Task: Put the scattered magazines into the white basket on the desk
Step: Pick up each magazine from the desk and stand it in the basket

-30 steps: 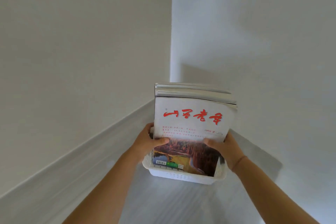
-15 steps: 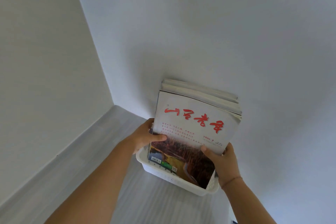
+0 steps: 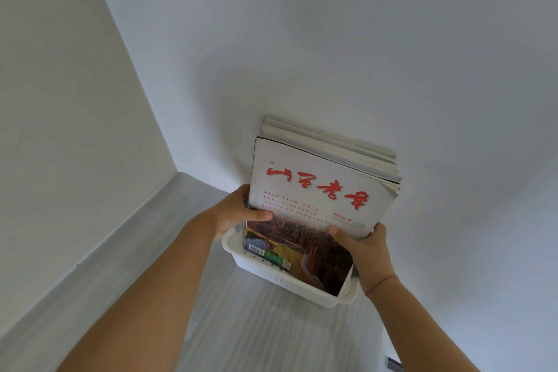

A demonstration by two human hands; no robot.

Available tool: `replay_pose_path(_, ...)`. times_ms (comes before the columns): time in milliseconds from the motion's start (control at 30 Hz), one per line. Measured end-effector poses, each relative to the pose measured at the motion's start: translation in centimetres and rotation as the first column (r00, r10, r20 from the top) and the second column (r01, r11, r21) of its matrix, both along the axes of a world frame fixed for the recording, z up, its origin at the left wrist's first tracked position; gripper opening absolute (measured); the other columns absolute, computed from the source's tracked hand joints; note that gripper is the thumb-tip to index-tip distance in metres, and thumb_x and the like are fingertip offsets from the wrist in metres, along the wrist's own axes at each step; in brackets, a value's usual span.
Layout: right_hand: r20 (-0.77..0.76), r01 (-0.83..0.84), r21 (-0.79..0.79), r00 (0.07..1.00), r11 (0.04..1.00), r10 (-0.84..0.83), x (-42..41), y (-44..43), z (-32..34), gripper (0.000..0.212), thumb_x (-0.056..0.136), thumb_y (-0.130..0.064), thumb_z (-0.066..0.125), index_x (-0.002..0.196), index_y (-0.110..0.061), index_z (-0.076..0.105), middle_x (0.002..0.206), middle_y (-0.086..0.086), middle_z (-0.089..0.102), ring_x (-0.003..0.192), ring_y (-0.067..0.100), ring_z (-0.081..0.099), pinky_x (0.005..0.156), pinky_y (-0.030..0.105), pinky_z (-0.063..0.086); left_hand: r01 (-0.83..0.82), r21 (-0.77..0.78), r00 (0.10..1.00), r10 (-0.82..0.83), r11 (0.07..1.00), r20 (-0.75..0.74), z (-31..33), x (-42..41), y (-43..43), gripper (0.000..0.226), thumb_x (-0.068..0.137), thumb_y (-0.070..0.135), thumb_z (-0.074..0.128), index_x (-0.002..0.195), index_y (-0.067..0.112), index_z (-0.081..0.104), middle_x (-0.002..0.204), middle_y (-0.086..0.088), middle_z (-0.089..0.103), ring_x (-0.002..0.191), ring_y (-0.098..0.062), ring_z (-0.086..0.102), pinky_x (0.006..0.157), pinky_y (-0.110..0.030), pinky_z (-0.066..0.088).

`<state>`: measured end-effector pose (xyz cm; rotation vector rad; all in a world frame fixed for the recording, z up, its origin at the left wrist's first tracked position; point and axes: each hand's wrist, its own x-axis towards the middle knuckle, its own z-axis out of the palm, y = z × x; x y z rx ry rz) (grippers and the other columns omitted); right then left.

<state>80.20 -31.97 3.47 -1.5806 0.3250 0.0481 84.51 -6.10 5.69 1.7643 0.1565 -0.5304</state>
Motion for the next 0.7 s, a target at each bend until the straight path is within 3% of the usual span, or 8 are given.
replay_pose_path(133,-0.071,-0.057,0.025,0.996,0.998,0.058,-0.9,-1.0,-0.3,0.079,0.071,-0.023,0.077,0.131,-0.024,0.026,0.121,0.001,0.050,0.108,0.024,0.053,0.083,0.041,0.054,-0.027,0.068,0.999,0.026,0.997,0.021,-0.1,-1.0,0.1,0.078,0.066,0.021,0.081,0.130,0.031,0.037,0.121,0.004,0.059,0.121,-0.025,0.049,0.099,-0.051,0.041)
replay_pose_path(233,-0.152,-0.089,-0.004,0.985,0.996,0.087,-2.3,-1.1,-1.4,0.075,0.074,-0.027,0.075,0.135,-0.017,0.032,0.123,0.002,0.051,0.109,0.023,0.052,0.092,0.040,0.049,-0.051,0.118,0.999,0.051,0.992,0.003,-0.8,-2.4,1.1,0.078,0.071,0.029,0.077,0.136,0.033,0.033,0.137,0.001,0.050,0.124,-0.021,0.047,0.103,-0.051,0.036)
replay_pose_path(333,-0.156,-0.109,-0.099,0.983,0.989,0.092,-3.3,-0.3,-2.0,0.050,0.084,-0.030,0.064,0.128,-0.017,0.044,0.119,0.001,0.056,0.099,0.016,0.051,0.084,0.030,0.045,-0.052,0.052,0.999,0.053,0.997,-0.010,-1.3,-4.0,1.1,0.045,0.077,0.040,0.066,0.117,0.047,0.045,0.126,0.017,0.057,0.112,-0.008,0.049,0.100,-0.044,0.032)
replay_pose_path(400,-0.159,-0.077,-0.167,0.986,0.983,0.050,-3.1,0.2,-1.9,0.044,0.089,-0.033,0.056,0.128,-0.016,0.043,0.115,0.001,0.055,0.097,0.016,0.050,0.082,0.030,0.044,-0.092,0.010,0.996,0.092,0.996,0.002,-1.6,-4.4,0.7,0.035,0.080,0.041,0.062,0.110,0.049,0.047,0.114,0.021,0.060,0.107,-0.009,0.053,0.095,-0.041,0.033)
replay_pose_path(500,-0.188,-0.055,-0.238,0.982,0.970,0.009,-2.4,0.8,-1.7,0.040,0.092,-0.034,0.050,0.124,-0.013,0.040,0.105,-0.001,0.051,0.092,0.017,0.047,0.076,0.028,0.042,-0.175,0.001,0.984,0.174,0.985,0.037,-2.0,-4.2,0.1,0.044,0.079,0.043,0.062,0.120,0.039,0.047,0.120,0.007,0.061,0.116,-0.021,0.054,0.099,-0.046,0.038)
replay_pose_path(600,-0.197,-0.065,-0.276,0.980,0.959,0.010,-2.0,0.8,-1.9,0.040,0.093,-0.035,0.048,0.124,-0.012,0.038,0.104,-0.001,0.047,0.093,0.017,0.045,0.077,0.030,0.041,-0.209,0.021,0.976,0.207,0.978,0.065,-2.1,-4.1,-0.4,0.064,0.070,0.051,0.062,0.129,0.034,0.045,0.119,0.006,0.062,0.119,-0.025,0.053,0.104,-0.052,0.034)
replay_pose_path(700,-0.224,-0.068,-0.268,0.974,0.961,0.006,-1.9,0.9,-1.9,0.043,0.092,-0.035,0.050,0.125,-0.011,0.037,0.104,-0.001,0.047,0.094,0.018,0.045,0.079,0.032,0.042,-0.248,0.054,0.967,0.244,0.967,0.069,-2.3,-4.2,-0.4,0.062,0.077,0.046,0.064,0.133,0.032,0.043,0.132,0.001,0.058,0.123,-0.026,0.051,0.106,-0.053,0.031)
